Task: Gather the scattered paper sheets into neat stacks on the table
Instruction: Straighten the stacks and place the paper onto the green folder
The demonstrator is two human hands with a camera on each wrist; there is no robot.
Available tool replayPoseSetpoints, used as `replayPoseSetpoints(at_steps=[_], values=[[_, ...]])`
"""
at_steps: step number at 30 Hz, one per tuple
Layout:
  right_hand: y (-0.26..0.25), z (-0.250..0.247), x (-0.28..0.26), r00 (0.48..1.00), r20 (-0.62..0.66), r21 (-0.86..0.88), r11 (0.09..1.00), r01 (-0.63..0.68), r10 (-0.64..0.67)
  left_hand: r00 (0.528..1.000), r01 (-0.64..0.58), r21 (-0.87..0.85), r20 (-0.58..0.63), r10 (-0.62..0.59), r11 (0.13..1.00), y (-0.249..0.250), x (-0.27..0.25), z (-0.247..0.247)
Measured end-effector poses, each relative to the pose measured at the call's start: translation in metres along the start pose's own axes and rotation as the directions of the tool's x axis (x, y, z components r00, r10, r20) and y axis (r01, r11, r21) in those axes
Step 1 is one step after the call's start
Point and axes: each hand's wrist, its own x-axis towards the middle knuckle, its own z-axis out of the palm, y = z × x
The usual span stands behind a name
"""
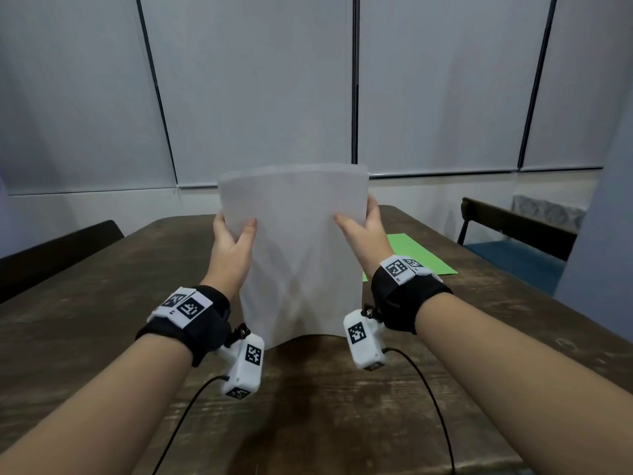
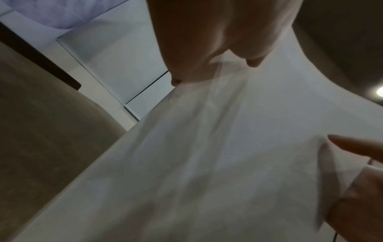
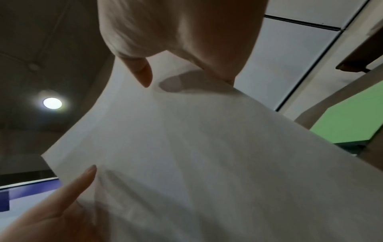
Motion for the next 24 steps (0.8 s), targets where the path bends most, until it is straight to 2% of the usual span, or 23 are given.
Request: replayPoseSetpoints(at_steps=[4, 6, 12, 18, 21, 24], values=[[-0.023, 0.001, 0.004, 0.996, -0.006, 0.001, 0.996, 0.087, -0.087, 0.99, -0.143, 0.083, 0.003, 0.143, 0.986, 0.022, 0.009, -0.001], [-0.021, -0.006, 0.002, 0.994, 0.029, -0.052, 0.993, 0.104, -0.103, 0.986, -0.167, 0.121, 0.017, 0.166, 0.978, 0.024, 0.01, -0.004], [0.008, -0.022, 0.007, 0.996, 0.086, -0.224, 0.973, 0.052, -0.034, 0.997, -0.069, 0.249, 0.059, 0.056, 0.966, -0.002, 0.014, -0.014], [0.004, -0.01, 0.018, 0.991, 0.12, -0.163, 0.986, -0.038, 0.058, 0.997, -0.05, 0.206, 0.069, 0.037, 0.977, -0.006, 0.014, -0.008], [0.0, -0.009, 0.024, 0.994, 0.109, -0.168, 0.986, -0.006, 0.024, 0.999, -0.016, 0.171, 0.037, 0.009, 0.985, -0.013, 0.019, -0.006], [-0.004, -0.006, 0.026, 0.993, 0.094, -0.146, 0.986, 0.08, -0.067, 0.998, 0.062, 0.062, 0.025, -0.064, 0.996, -0.03, 0.022, -0.005]])
